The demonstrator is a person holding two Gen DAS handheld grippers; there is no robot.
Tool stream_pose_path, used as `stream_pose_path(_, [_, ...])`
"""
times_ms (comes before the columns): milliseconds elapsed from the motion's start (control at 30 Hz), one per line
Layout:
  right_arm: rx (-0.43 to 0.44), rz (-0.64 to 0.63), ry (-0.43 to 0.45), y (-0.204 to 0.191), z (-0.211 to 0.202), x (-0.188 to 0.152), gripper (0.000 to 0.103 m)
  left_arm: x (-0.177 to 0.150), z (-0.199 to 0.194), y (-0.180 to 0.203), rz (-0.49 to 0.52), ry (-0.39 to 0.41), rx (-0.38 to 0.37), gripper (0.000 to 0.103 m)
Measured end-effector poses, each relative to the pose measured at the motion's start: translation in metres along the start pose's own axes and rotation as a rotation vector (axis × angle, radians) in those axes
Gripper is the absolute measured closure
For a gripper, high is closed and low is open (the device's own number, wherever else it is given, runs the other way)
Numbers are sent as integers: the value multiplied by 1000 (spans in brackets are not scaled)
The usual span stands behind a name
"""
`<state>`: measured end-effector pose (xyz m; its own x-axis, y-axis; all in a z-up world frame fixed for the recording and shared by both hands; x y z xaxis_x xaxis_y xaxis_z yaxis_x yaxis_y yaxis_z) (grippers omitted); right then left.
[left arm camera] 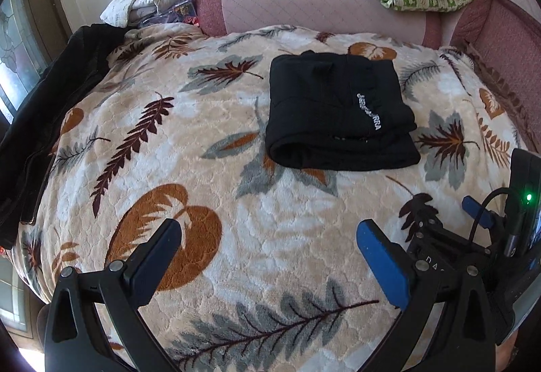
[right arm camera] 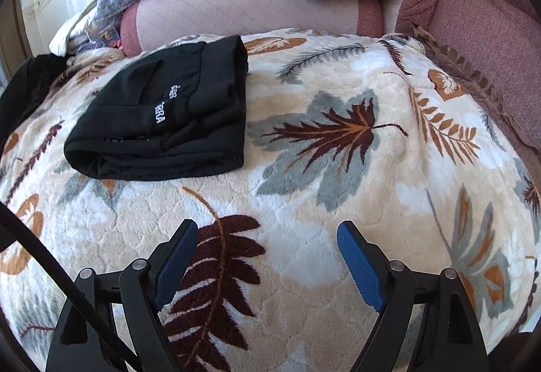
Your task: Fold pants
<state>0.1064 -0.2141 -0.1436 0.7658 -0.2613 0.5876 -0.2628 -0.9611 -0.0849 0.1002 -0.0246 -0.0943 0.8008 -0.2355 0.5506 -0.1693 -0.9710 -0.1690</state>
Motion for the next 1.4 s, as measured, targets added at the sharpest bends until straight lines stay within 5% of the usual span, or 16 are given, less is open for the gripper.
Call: stream_pose_path(1400, [-25,4,-21,6,2,-2,14,-21,15,11,33,-89,3,0])
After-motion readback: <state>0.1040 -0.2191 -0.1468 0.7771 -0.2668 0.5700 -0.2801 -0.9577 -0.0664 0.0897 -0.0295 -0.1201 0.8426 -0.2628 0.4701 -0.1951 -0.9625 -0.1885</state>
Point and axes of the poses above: each gripper's, at about its wrist camera, not at the fingertips, and z roughly the way its jaws point, y to its right, x to its top, the point moved 10 cm from there along z, roughly the way its jaws point, and after that the axes turned 9 degrees about z, right-handed, at the moved point
